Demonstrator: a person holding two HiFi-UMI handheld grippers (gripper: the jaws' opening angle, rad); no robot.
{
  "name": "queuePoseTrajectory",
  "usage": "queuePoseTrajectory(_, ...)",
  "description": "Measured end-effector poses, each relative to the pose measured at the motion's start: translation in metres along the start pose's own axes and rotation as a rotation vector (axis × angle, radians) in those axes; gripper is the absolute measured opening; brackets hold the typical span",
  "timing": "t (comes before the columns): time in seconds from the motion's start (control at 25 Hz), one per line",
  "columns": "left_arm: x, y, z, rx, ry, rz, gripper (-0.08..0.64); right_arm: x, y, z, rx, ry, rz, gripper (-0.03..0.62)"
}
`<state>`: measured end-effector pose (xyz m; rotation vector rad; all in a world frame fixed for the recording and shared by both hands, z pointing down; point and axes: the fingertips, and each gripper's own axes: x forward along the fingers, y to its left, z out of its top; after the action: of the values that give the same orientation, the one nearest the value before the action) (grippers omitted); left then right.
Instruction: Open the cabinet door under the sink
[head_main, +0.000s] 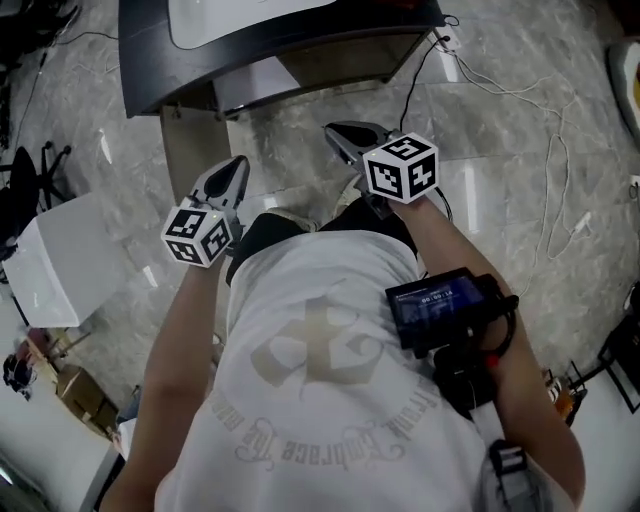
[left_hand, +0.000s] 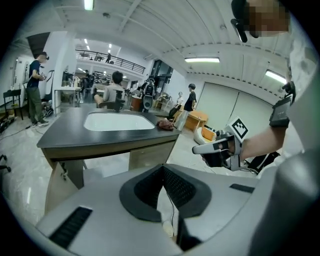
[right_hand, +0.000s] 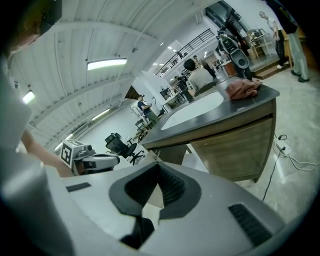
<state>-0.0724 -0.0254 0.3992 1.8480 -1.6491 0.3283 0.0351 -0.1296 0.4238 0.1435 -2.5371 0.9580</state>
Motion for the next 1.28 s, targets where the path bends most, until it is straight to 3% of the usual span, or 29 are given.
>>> queuePoseTrajectory(0.16,0.026,-0.016,0.006,-0.004,0.021,-0.038,0.009,-0.027,-0.023,-0.006,0.053,-0.033,-0.055,0.014)
queuePoseTrajectory(0.48,0.080,-0.007,-0.011,0.089,0.147,-0.168,0.009,-0.050,-0.068,-0.021,0.146,-0.096,-0.225,0.014)
queuePoseTrajectory(0.72,0.117,0.040,-0.027,0.139,0.208,-0.096,0.009,-0.055,-0.081,-0.033,0.217,-0.142,-0.334,0.014)
queuePoseTrajectory(0.88,0.141,0.065,-0.028,0.056,0.198,-0.053,0.009,-0.048,-0.096,-0.040,0.246,-0.146,-0.380,0.014)
queuePoseTrajectory(1.28,0.204,0.119,-0.036,-0.060,0.176,-0.070,0.009,-0.005,-0.133,-0.056,0.413,-0.232,-0.427,0.014)
